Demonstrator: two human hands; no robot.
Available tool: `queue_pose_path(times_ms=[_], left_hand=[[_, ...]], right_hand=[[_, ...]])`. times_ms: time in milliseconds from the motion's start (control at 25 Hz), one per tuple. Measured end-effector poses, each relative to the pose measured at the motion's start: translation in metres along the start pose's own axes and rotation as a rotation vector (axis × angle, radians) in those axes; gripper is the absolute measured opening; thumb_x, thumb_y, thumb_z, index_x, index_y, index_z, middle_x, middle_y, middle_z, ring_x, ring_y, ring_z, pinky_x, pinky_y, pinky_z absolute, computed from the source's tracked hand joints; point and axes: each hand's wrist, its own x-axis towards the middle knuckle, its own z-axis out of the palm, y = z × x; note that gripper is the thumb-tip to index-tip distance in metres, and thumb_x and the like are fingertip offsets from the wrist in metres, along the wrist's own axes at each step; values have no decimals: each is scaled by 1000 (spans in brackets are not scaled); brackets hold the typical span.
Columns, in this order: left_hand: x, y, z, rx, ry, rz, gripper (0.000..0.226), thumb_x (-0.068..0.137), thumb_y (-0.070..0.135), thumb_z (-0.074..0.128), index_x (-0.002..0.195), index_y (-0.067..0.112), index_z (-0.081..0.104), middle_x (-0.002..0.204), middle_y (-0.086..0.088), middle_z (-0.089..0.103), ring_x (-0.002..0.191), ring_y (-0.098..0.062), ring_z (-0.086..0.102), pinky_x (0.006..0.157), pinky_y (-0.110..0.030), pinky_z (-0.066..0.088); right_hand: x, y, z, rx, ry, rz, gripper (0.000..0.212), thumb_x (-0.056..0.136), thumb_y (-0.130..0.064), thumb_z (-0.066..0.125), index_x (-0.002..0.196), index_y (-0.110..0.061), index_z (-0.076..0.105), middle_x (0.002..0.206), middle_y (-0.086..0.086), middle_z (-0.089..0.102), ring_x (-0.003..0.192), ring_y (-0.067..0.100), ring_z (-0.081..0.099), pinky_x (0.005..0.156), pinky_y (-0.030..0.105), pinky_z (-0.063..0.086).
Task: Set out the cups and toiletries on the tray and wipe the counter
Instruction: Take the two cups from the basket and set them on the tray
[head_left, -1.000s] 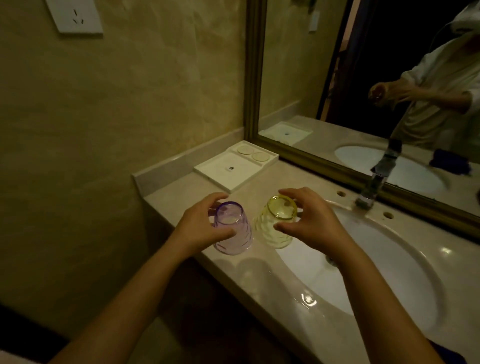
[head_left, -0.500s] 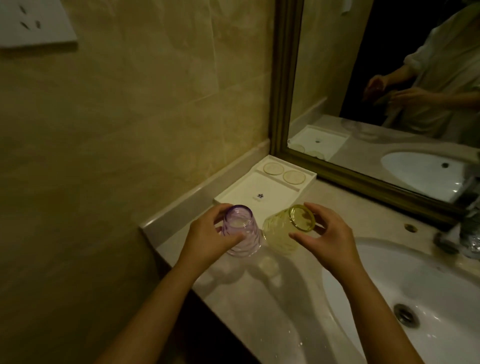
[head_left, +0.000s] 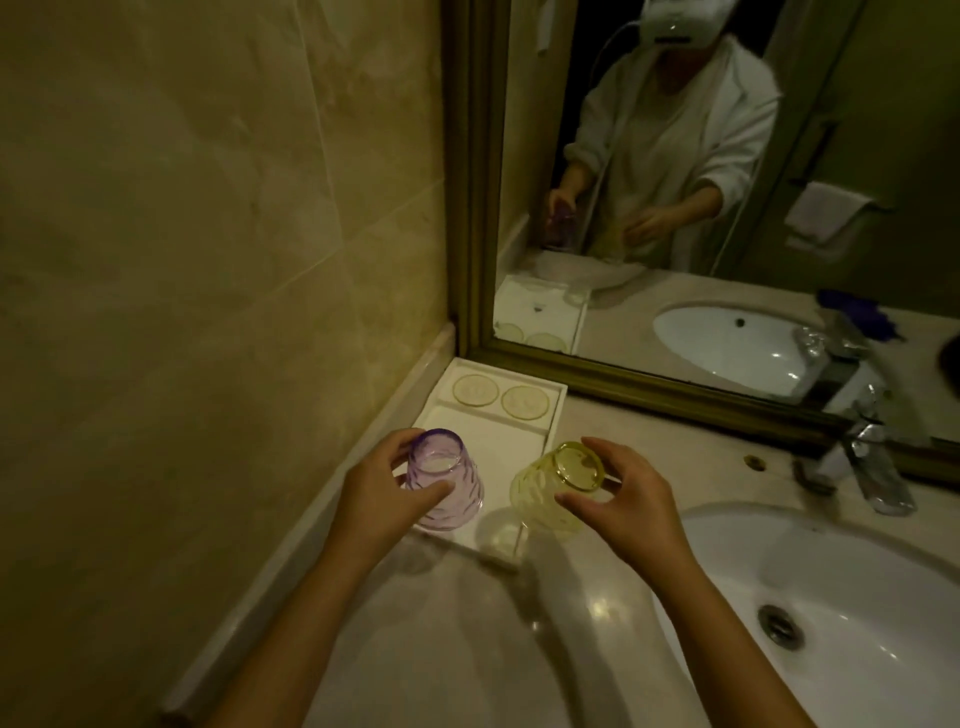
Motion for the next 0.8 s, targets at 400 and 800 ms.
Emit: queue_pose_path(times_ms=[400,800], left_hand=[[124,1,34,2,61,38,53,63,8,80,111,13,59,102,-2,63,95,-17,58,83,-28,47],[228,-45,92,77,179,-75,58,62,13,82,115,10,58,112,-13,66,101,-26,61,85,-27,47]], right_hand=[[101,0,28,-74,149,21,61,60,-13,84,115,-9,59,113,12,62,104,26,58,91,43,49],[211,53,76,-234,12,38,65,69,-27,79,126,-9,53,129,12,55,119,25,50,96,28,37]])
